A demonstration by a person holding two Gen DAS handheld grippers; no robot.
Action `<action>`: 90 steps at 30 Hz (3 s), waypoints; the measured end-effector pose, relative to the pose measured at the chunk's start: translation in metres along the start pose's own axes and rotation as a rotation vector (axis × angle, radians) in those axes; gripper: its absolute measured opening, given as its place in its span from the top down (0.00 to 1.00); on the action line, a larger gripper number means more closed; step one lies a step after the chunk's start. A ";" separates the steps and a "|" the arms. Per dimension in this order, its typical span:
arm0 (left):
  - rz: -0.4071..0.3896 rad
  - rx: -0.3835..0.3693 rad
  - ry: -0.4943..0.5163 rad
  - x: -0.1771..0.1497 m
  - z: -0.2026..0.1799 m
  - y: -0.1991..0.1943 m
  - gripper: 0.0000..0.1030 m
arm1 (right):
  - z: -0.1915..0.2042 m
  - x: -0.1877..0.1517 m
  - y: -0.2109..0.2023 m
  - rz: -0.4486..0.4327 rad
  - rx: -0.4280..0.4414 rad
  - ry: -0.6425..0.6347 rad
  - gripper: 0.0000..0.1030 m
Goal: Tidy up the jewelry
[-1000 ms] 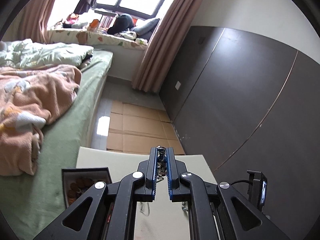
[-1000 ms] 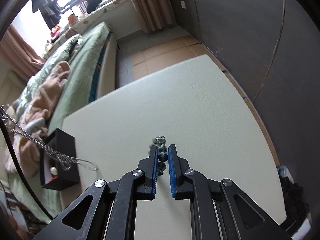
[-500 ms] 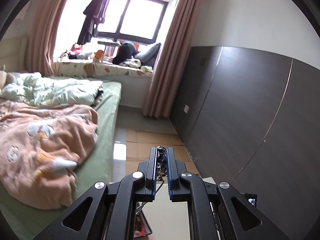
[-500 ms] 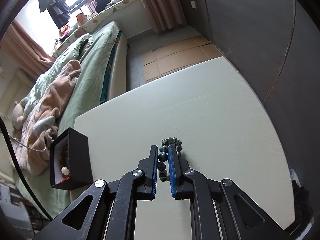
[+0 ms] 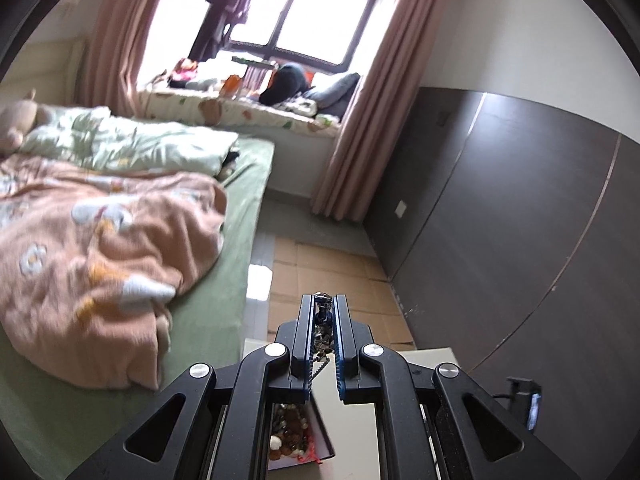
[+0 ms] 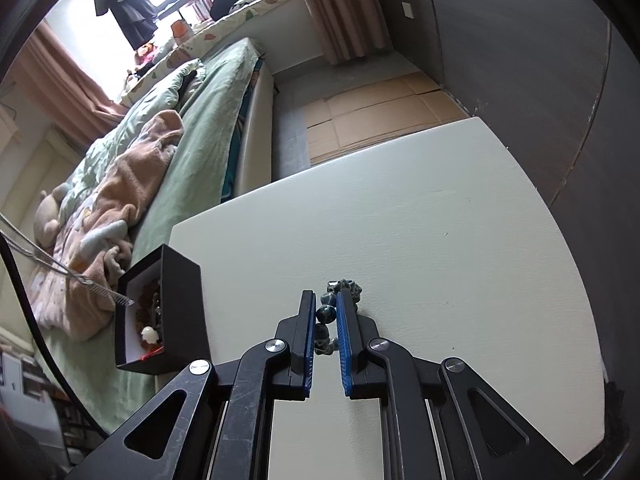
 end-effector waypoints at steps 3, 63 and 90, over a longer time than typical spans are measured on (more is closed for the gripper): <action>0.026 0.007 -0.042 -0.015 0.011 0.010 0.92 | 0.001 -0.001 0.001 0.004 0.001 -0.004 0.89; 0.182 0.070 -0.117 -0.081 0.026 0.028 0.45 | 0.078 -0.008 -0.032 -0.147 0.340 0.091 0.44; 0.181 0.030 0.140 -0.120 -0.053 -0.002 0.05 | 0.021 -0.018 -0.084 -0.157 0.124 -0.066 0.00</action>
Point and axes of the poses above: each gripper's, at about its wrist camera, not at the fingertips, and y roughly the way its jaws point, z to its left, x to its top, the point moved 4 cm from there along y, roughly the way its jaws point, and after that the axes turned 10 degrees about -z, right-handed, at the moved point
